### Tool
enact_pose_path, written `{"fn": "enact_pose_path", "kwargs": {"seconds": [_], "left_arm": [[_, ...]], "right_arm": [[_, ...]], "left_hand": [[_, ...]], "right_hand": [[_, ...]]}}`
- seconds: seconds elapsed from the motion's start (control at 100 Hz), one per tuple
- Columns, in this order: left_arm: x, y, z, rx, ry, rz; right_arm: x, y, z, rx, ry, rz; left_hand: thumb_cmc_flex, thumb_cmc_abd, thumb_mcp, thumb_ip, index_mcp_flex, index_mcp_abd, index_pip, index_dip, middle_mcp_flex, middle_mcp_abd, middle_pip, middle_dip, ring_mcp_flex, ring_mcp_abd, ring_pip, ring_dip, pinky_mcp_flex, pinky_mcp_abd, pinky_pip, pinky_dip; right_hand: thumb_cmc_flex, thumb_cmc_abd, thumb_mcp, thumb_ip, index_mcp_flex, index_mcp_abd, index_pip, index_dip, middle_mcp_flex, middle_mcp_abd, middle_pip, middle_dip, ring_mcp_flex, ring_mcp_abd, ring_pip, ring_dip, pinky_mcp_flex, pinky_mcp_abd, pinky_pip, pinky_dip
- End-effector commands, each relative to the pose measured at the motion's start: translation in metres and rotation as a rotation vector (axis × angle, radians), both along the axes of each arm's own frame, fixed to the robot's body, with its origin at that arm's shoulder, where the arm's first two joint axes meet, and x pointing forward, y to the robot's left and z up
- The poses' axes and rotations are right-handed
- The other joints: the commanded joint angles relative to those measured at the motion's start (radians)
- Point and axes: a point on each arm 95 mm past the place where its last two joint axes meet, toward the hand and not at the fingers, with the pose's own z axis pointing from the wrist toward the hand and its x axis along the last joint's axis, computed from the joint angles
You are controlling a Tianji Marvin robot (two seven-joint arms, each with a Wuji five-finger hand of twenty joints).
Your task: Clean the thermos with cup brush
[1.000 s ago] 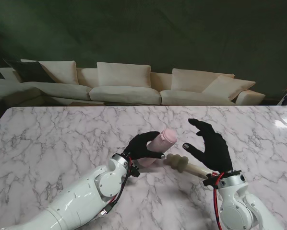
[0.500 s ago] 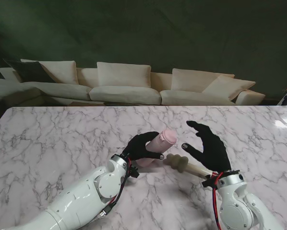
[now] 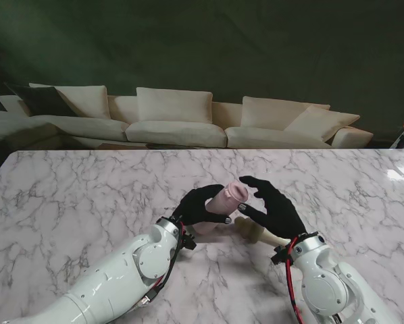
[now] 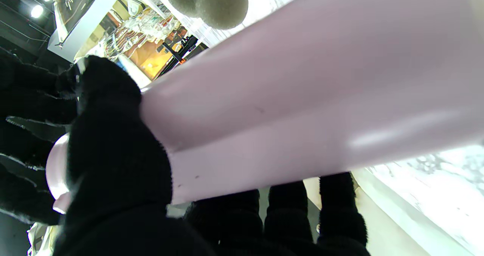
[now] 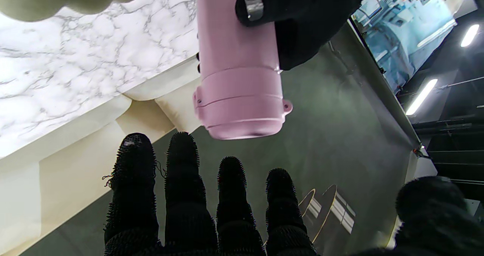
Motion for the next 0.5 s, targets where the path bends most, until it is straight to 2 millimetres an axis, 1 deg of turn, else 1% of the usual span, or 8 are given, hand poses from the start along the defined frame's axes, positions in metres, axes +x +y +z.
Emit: {"fn": "enact_pose_path", "kwargs": {"seconds": [0.0, 0.12, 0.26, 0.41, 0.45, 0.49], "left_arm": [[0.001, -0.006, 0.004, -0.006, 0.000, -0.016], [0.001, -0.005, 0.004, -0.004, 0.001, -0.016], [0.001, -0.005, 0.004, 0.004, 0.004, -0.018], [0.001, -0.005, 0.003, 0.017, 0.006, -0.018], [0.001, -0.005, 0.003, 0.023, 0.007, -0.018], [0.001, -0.005, 0.003, 0.026, 0.008, -0.018]], "right_arm": [[0.002, 0.005, 0.000, 0.000, 0.004, 0.022], [0.002, 0.011, 0.002, 0.022, 0.007, 0.067], [-0.001, 0.017, 0.007, 0.058, -0.001, 0.130], [-0.003, 0.022, 0.011, 0.081, -0.008, 0.191], [-0.003, 0.023, 0.012, 0.093, -0.008, 0.211], [-0.004, 0.024, 0.012, 0.108, 0.004, 0.228]], "left_hand": [[0.111, 0.404, 0.113, 0.043, 0.144, -0.285, 0.130, -0.003, -0.044, -0.056, 0.008, -0.008, -0.014, -0.033, -0.019, -0.005, -0.020, -0.024, -0.024, 0.025], [0.109, 0.402, 0.112, 0.042, 0.143, -0.287, 0.127, -0.006, -0.047, -0.054, 0.005, -0.009, -0.019, -0.031, -0.021, -0.007, -0.023, -0.023, -0.028, 0.025], [0.102, 0.400, 0.109, 0.041, 0.134, -0.290, 0.116, -0.016, -0.054, -0.054, 0.001, -0.011, -0.023, -0.028, -0.024, -0.008, -0.026, -0.022, -0.033, 0.025], [0.072, 0.384, 0.102, 0.039, 0.116, -0.290, 0.095, -0.025, -0.067, -0.053, -0.006, -0.014, -0.034, -0.027, -0.030, -0.011, -0.029, -0.023, -0.039, 0.025], [0.050, 0.374, 0.104, 0.039, 0.107, -0.286, 0.081, -0.025, -0.072, -0.049, -0.009, -0.015, -0.038, -0.024, -0.033, -0.012, -0.032, -0.023, -0.045, 0.026], [0.053, 0.373, 0.108, 0.040, 0.109, -0.286, 0.081, -0.023, -0.073, -0.049, -0.009, -0.015, -0.037, -0.023, -0.033, -0.012, -0.032, -0.022, -0.046, 0.026]], "right_hand": [[-0.001, 0.042, -0.025, 0.026, -0.038, -0.021, -0.017, 0.009, -0.021, -0.021, -0.023, -0.006, 0.021, 0.011, -0.030, -0.017, -0.011, 0.004, -0.013, -0.013], [0.003, 0.041, -0.026, 0.026, -0.036, -0.022, -0.016, 0.011, -0.021, -0.022, -0.022, -0.005, 0.042, 0.004, -0.020, -0.013, -0.002, 0.005, -0.014, -0.016], [0.010, 0.038, -0.027, 0.026, -0.036, -0.021, -0.014, 0.015, -0.021, -0.020, -0.021, -0.004, 0.063, -0.018, -0.004, -0.004, 0.017, -0.003, -0.008, -0.016], [0.019, 0.036, -0.028, 0.026, -0.036, -0.021, -0.013, 0.016, -0.019, -0.019, -0.021, -0.004, 0.089, -0.030, 0.006, 0.000, 0.042, -0.011, 0.000, -0.018], [0.023, 0.034, -0.027, 0.027, -0.035, -0.019, -0.012, 0.017, -0.017, -0.019, -0.020, -0.004, 0.096, -0.031, 0.008, 0.000, 0.054, -0.017, 0.004, -0.018], [0.027, 0.032, -0.027, 0.027, -0.035, -0.019, -0.011, 0.018, -0.015, -0.020, -0.020, -0.004, 0.100, -0.035, 0.010, 0.001, 0.055, -0.017, 0.004, -0.020]]}}
